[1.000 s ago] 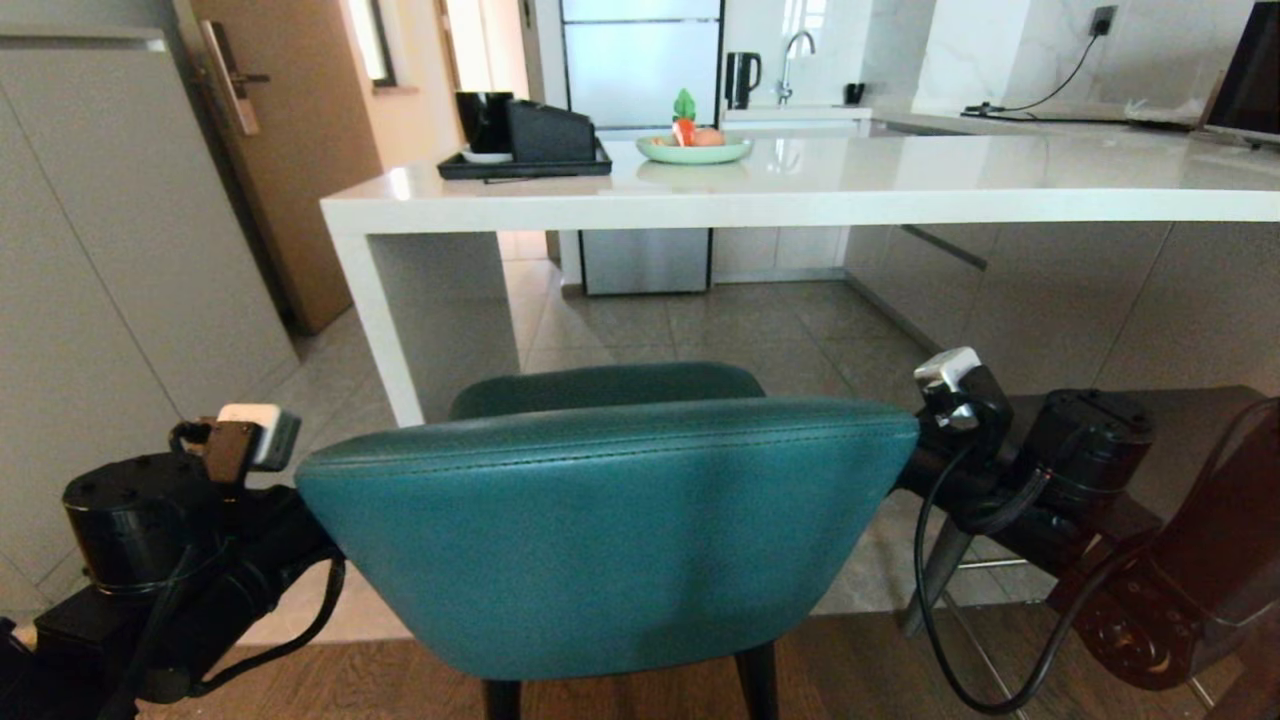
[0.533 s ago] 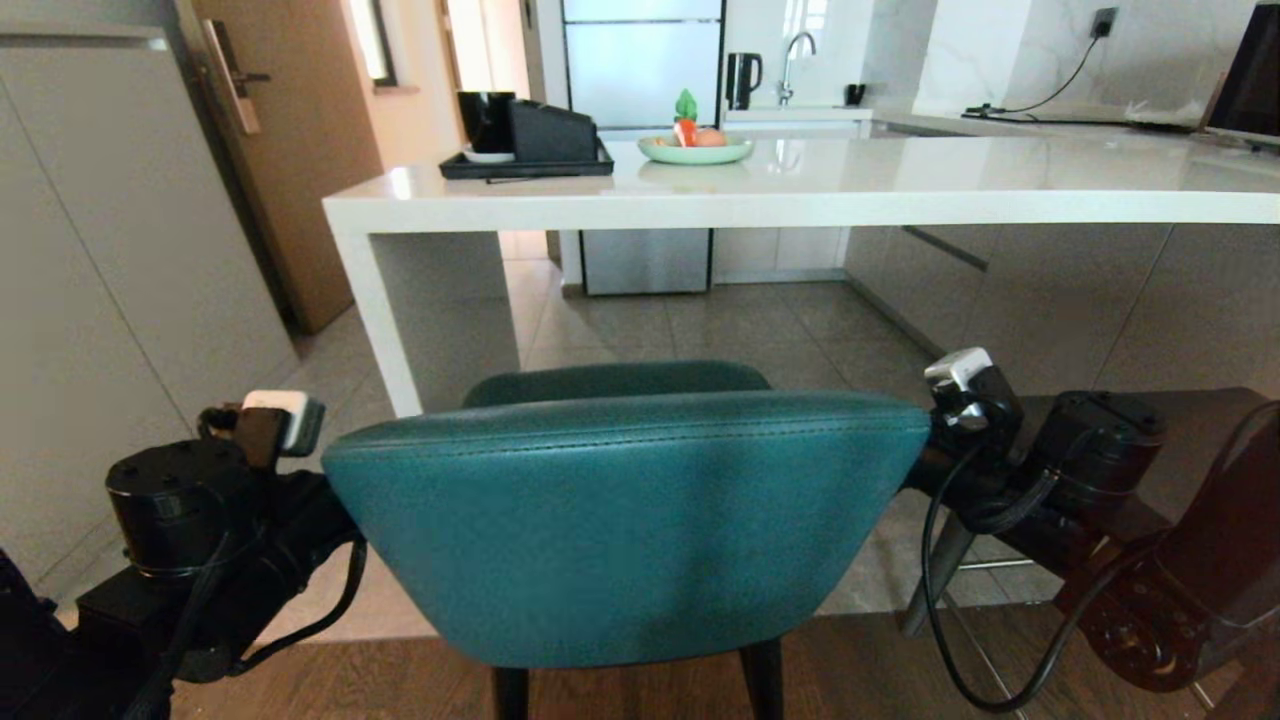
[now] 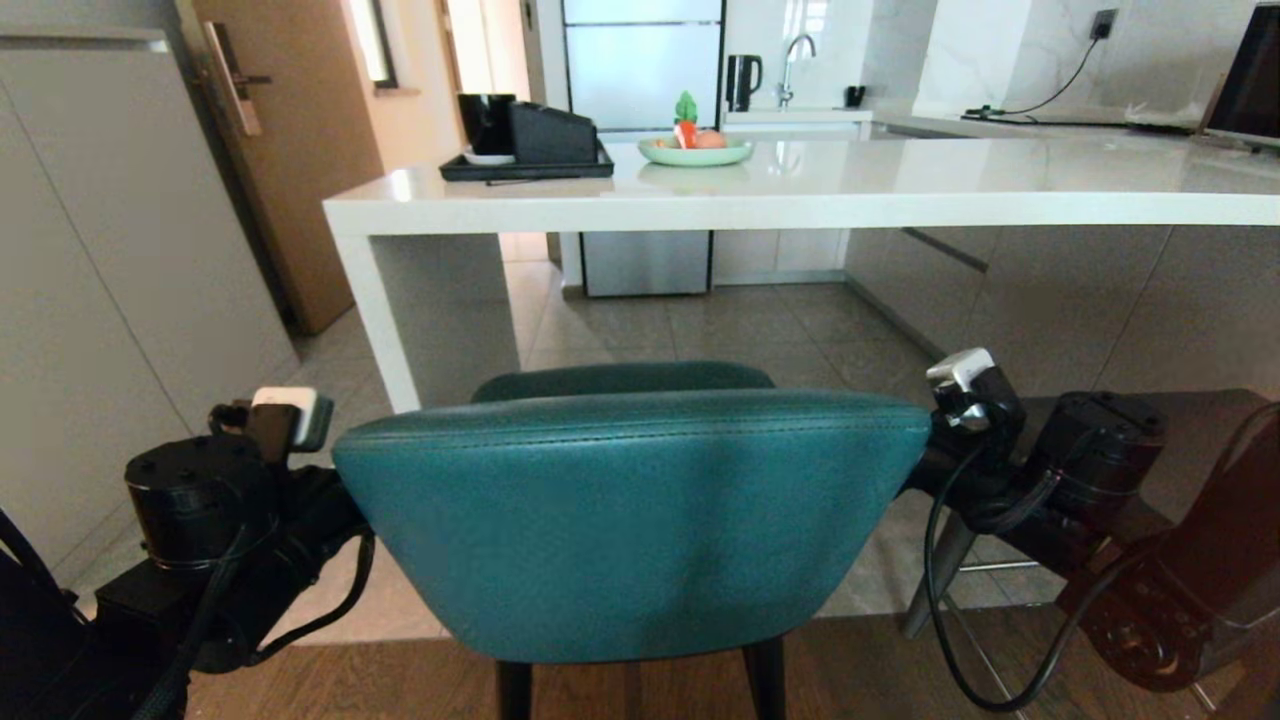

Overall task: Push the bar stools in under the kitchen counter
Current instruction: Push the blue chair back under the dining table

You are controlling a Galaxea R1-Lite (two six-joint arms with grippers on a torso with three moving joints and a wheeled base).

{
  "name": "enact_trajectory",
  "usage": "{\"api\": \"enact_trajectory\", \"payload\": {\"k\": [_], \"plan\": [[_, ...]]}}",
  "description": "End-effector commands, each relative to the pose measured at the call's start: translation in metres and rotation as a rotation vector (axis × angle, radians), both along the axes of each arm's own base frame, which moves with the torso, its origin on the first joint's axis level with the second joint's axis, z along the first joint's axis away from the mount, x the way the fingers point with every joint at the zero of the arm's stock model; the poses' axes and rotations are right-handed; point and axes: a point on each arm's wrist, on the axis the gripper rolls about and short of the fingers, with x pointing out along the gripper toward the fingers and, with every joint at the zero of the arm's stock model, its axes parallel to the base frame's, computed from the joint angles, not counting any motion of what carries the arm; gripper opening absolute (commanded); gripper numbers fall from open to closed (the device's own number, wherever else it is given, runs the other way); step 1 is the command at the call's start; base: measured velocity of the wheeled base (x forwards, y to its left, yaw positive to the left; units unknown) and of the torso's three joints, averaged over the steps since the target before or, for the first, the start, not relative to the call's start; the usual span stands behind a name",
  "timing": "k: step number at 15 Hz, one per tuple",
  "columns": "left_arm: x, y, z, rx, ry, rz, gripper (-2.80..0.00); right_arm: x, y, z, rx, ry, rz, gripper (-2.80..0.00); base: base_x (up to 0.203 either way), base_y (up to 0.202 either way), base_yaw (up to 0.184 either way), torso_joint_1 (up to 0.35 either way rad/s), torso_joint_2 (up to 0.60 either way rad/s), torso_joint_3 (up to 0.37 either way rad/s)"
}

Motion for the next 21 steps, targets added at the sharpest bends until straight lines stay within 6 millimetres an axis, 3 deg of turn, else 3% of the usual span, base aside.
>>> {"api": "enact_trajectory", "payload": {"k": [1,9,18,21], "plan": [[0.0008,-0.0005,-0.0009,-0.001,-0.002,-0.001,-2.8,0.0006,-0.0001,0.0003,0.002,-0.01,-0.001,-2.8,0.114,0.0,-0.007,0.001,0.0,0.011],[0.0023,-0.0006,-0.0029,-0.001,0.004,0.001,-2.8,0.0007,0.0002,-0.0003,0.001,-0.007,0.0,-2.8,0.182,0.0,0.002,0.002,0.0,0.003],[0.0049,-0.0018,-0.0006,-0.003,-0.007,0.0,-2.8,0.0005,0.0004,0.0003,0.002,-0.01,0.0,-2.8,0.006,0.0,0.001,0.001,0.0,0.0],[0.0051,-0.0014,-0.0012,-0.003,-0.005,0.002,-2.8,0.0006,-0.0001,-0.0006,0.001,-0.006,-0.001,-2.8,0.158,0.0,-0.001,-0.001,0.0,0.004]]}}
